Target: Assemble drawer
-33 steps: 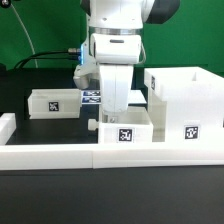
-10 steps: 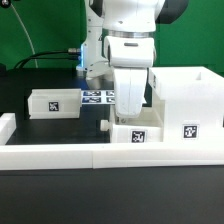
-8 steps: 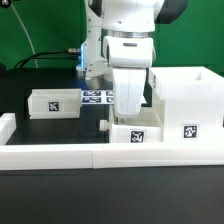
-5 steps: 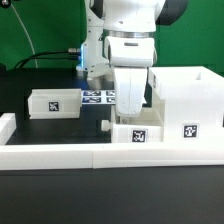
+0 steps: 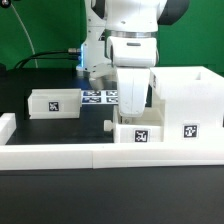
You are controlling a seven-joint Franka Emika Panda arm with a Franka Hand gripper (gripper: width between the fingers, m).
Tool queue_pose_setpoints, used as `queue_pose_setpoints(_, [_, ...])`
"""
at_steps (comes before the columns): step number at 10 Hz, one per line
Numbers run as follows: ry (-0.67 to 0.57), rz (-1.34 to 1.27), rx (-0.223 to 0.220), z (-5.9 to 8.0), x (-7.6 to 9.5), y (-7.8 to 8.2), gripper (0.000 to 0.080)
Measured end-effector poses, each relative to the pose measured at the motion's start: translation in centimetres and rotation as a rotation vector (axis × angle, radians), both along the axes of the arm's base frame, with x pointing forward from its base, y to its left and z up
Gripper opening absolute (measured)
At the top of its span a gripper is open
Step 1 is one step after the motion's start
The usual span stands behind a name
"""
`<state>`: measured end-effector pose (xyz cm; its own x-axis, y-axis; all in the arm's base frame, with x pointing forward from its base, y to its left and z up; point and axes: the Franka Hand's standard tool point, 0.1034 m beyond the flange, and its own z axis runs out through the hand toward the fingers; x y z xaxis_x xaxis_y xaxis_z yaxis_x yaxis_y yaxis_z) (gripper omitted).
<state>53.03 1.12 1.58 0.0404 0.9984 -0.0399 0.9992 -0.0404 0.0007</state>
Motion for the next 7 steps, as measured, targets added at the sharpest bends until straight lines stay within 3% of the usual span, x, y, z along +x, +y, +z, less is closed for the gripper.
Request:
queue_pose_setpoints(5, [-0.001, 0.01, -0.003, -0.01, 0.1, -0.12, 0.0042])
queue_pose_setpoints(7, [0.008, 0.04, -0.007, 0.01, 0.09, 0.61, 0.0042])
